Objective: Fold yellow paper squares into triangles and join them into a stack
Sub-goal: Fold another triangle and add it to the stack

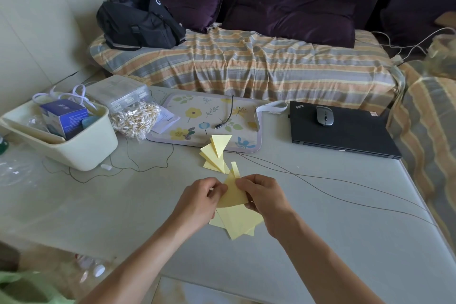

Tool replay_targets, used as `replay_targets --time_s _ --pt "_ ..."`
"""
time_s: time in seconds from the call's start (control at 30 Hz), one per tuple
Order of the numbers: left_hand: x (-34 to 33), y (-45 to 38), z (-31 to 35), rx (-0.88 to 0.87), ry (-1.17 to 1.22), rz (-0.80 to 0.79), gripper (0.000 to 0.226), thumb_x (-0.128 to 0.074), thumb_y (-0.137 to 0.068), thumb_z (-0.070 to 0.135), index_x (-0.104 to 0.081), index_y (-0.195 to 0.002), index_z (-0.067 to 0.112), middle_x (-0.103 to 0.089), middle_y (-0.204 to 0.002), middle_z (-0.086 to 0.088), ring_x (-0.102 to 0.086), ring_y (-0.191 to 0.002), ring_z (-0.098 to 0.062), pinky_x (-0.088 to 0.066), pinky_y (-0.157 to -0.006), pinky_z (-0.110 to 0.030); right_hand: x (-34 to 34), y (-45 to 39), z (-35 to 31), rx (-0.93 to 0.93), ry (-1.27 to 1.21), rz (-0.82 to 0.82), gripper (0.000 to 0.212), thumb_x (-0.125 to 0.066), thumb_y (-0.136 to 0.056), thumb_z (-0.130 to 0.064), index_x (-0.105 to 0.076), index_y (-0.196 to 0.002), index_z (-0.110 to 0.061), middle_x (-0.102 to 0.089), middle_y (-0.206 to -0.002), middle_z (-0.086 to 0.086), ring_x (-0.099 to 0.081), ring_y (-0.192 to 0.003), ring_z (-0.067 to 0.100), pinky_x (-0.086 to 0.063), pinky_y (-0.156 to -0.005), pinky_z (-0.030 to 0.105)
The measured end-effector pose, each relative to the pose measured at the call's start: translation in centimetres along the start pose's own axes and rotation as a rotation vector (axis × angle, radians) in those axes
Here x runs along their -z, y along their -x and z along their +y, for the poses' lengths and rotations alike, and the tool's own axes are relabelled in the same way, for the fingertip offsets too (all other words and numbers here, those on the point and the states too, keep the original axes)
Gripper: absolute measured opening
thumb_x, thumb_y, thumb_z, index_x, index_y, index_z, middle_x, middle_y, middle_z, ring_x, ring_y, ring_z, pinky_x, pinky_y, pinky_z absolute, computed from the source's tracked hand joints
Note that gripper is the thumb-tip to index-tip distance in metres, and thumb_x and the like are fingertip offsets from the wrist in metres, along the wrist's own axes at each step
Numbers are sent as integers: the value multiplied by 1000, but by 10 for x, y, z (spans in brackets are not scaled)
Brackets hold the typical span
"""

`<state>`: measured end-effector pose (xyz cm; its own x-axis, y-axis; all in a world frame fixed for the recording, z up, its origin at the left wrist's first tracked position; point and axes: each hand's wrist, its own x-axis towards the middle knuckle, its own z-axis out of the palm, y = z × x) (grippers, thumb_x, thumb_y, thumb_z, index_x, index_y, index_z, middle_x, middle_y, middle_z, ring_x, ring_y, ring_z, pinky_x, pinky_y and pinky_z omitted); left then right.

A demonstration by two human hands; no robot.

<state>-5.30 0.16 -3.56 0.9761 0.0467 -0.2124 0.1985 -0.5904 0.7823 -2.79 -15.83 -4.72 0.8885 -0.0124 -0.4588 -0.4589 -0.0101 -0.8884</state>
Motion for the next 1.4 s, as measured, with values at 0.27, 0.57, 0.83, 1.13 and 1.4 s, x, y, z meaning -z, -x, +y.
replay_targets --time_s 0.27,0.57,0.83,1.13,1.4 --pt "3 -4 -3 7 53 -4 24 -60 -98 40 -70 -86 21 -72 -77 6 -69 -70 -12 -56 -70 -34 0 4 -1 50 156 -63 14 -71 -92 -19 -71 -91 -5 -60 -74 1 -51 -65 13 -47 -64 24" --pt "6 -8 -8 75 413 50 17 -73 -92 21 -74 -81 9 -70 -71 -1 -64 -70 -16 -61 -78 -32 -5 9 -3 114 336 -152 10 -75 -87 -27 -72 -86 -17 -65 -74 -7 -53 -64 10 -45 -64 24" --pt "7 -7 -3 137 507 -4 14 -73 -93 18 -76 -87 6 -76 -83 -7 -72 -76 -14 -61 -84 -29 -6 15 -5 207 327 -135 13 -70 -92 -32 -71 -85 -21 -72 -86 -1 -57 -66 7 -42 -59 20" --pt "8 -5 -1 186 602 45 7 -75 -91 14 -79 -88 9 -79 -86 -10 -73 -80 -20 -61 -84 -31 -8 15 -6 179 329 -136 13 -69 -91 -30 -72 -87 -19 -68 -79 -7 -56 -64 4 -43 -59 18" --pt "5 -4 2 214 600 84 8 -73 -91 14 -79 -87 10 -79 -86 -9 -76 -85 -26 -61 -86 -32 -9 16 -7 190 324 -129 14 -67 -92 -28 -72 -85 -18 -65 -75 -7 -54 -63 7 -41 -59 20"
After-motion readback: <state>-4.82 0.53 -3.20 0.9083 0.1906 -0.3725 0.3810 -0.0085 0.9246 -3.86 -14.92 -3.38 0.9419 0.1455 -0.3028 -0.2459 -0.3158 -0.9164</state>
